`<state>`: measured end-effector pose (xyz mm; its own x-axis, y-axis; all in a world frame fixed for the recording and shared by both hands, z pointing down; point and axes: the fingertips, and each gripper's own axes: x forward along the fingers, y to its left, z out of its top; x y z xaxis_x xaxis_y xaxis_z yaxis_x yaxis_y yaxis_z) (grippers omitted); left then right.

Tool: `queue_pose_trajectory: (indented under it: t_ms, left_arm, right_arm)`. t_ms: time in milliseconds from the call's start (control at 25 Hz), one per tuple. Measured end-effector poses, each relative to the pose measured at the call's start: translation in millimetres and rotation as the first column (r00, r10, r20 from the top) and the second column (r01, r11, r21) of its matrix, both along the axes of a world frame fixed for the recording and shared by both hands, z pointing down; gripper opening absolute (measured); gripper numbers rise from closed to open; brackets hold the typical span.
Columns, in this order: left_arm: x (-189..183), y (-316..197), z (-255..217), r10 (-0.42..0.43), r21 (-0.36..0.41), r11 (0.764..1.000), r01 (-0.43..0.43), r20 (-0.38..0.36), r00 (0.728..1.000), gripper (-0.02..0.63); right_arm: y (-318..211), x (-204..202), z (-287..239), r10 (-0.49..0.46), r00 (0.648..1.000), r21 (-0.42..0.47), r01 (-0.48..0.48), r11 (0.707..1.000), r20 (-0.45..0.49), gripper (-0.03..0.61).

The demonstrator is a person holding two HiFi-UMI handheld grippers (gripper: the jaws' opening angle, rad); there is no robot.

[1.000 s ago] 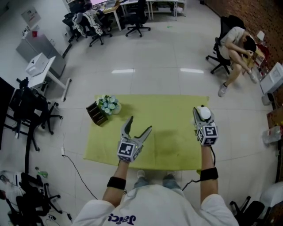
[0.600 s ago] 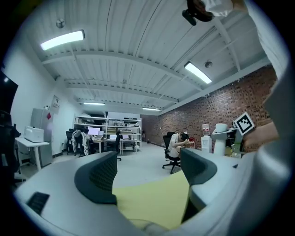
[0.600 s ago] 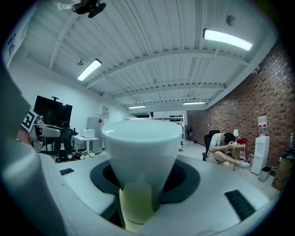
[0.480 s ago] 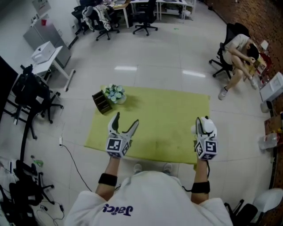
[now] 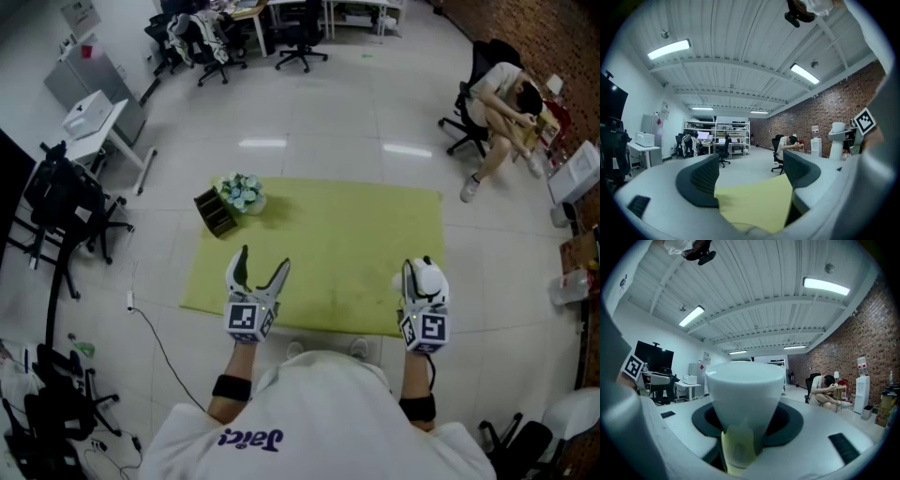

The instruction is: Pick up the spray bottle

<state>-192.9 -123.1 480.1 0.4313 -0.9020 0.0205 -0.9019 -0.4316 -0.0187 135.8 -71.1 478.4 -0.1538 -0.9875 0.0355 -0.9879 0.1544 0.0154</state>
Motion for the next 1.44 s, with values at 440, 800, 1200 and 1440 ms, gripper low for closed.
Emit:
queue_pose_trajectory:
  t_ms: [440, 800, 1200, 1440]
  left_arm:
    - [17.8, 11.2, 6.8, 0.027, -0.011, 1.000, -0.028, -0.018, 0.999, 0.439]
    - [23.0, 11.0, 3.2, 0.034, -0.002, 0.999, -0.034, -0.018, 0.999, 0.439]
    - [14.3, 11.7, 1.5, 0.008, 0.008, 1.000, -0.008, -0.026, 1.000, 0.439]
    - [5.7, 12.8, -3.9, -0.016, 0.021, 1.000, 0.016, -0.029, 0.999, 0.439]
  right_arm:
    - [23.5, -1.6, 0.7, 0.033, 0.999, 0.034, -0.034, 0.999, 0.021, 0.190]
    - [20.8, -19.3, 4.7, -0.014, 1.000, 0.006, 0.014, 1.000, 0.008, 0.189]
    - [17.1, -23.1, -0.9, -0.024, 1.000, 0.011, 0.024, 1.000, -0.003, 0.189]
    - [18.7, -26.9, 0.9, -0.028, 1.000, 0.009, 0.028, 1.000, 0.001, 0.189]
